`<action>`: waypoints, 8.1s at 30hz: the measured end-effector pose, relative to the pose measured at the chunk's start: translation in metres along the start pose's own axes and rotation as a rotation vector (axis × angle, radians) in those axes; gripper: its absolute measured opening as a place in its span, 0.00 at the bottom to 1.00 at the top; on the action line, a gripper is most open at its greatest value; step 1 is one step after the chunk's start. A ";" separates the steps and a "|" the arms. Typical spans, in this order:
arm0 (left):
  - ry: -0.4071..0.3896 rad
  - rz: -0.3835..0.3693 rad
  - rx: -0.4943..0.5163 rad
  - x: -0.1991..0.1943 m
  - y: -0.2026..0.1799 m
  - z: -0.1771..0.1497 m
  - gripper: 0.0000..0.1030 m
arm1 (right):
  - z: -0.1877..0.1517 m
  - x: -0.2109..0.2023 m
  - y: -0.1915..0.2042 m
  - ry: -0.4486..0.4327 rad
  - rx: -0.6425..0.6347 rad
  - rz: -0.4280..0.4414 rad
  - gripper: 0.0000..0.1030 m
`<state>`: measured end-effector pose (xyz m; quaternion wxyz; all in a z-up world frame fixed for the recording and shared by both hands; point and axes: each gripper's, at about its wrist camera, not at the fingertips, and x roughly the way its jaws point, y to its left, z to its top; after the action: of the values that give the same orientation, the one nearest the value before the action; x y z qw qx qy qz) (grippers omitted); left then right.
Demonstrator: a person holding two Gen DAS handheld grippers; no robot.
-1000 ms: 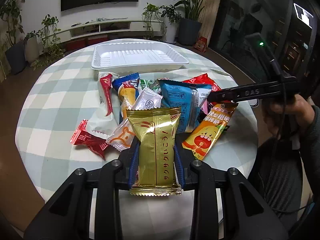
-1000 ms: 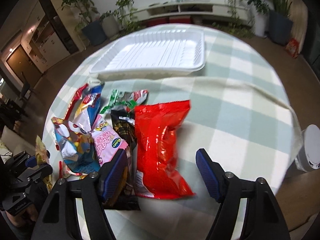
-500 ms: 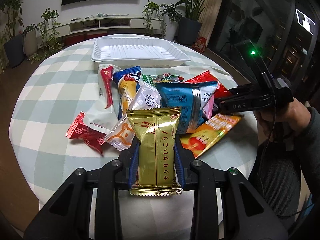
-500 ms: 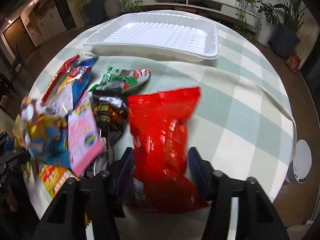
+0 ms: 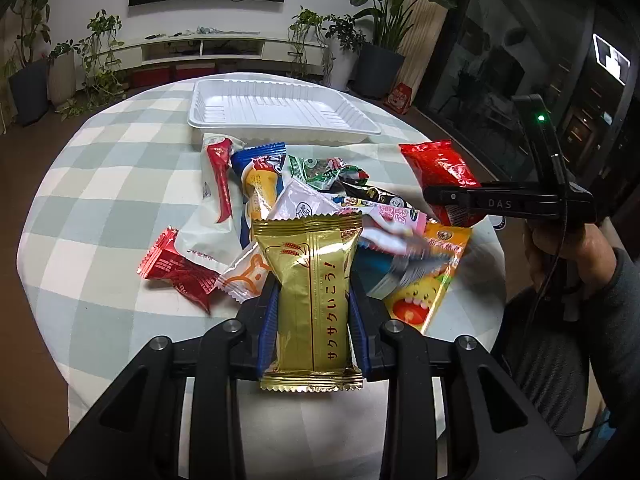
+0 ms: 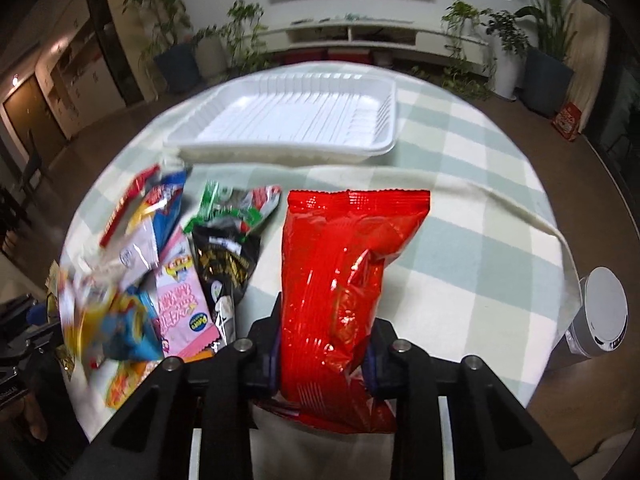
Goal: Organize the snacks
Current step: 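Carry the gold wafer and red chip bag into the white tray and release both, then withdraw both tools from the tray back toward the snack pile, then grasp the blue cartoon packet with the left tool while the right tool grasps the orange stick snack, then carry the blue packet and orange stick into the white tray and release both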
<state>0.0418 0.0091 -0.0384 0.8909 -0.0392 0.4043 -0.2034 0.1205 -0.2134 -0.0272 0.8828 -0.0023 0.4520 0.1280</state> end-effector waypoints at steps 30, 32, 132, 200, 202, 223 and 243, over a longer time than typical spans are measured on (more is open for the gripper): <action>-0.063 0.032 0.038 -0.015 0.049 0.151 0.28 | 0.054 -0.024 -0.045 -0.152 0.133 0.020 0.32; -0.062 0.041 0.047 -0.005 0.053 0.176 0.28 | 0.073 -0.023 -0.045 -0.158 0.127 0.024 0.32; -0.003 0.130 0.259 0.010 -0.077 0.008 0.99 | -0.077 -0.063 0.035 -0.293 0.183 0.051 0.88; 0.003 0.009 0.046 0.004 -0.017 -0.014 0.43 | -0.083 -0.019 0.097 -0.057 0.150 0.215 0.15; 0.028 0.032 0.066 0.012 -0.020 -0.013 0.48 | -0.083 -0.021 0.098 -0.065 0.128 0.211 0.15; -0.028 -0.076 -0.009 0.000 -0.021 -0.016 0.41 | -0.089 -0.031 0.092 -0.110 0.129 0.242 0.08; -0.137 -0.111 -0.044 -0.052 -0.020 0.008 0.40 | -0.079 -0.044 0.086 -0.146 0.146 0.286 0.06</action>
<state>0.0104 0.0110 0.0084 0.9027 -0.0947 0.3441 -0.2403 0.0132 -0.1494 -0.0289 0.8839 0.1356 0.3903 0.2190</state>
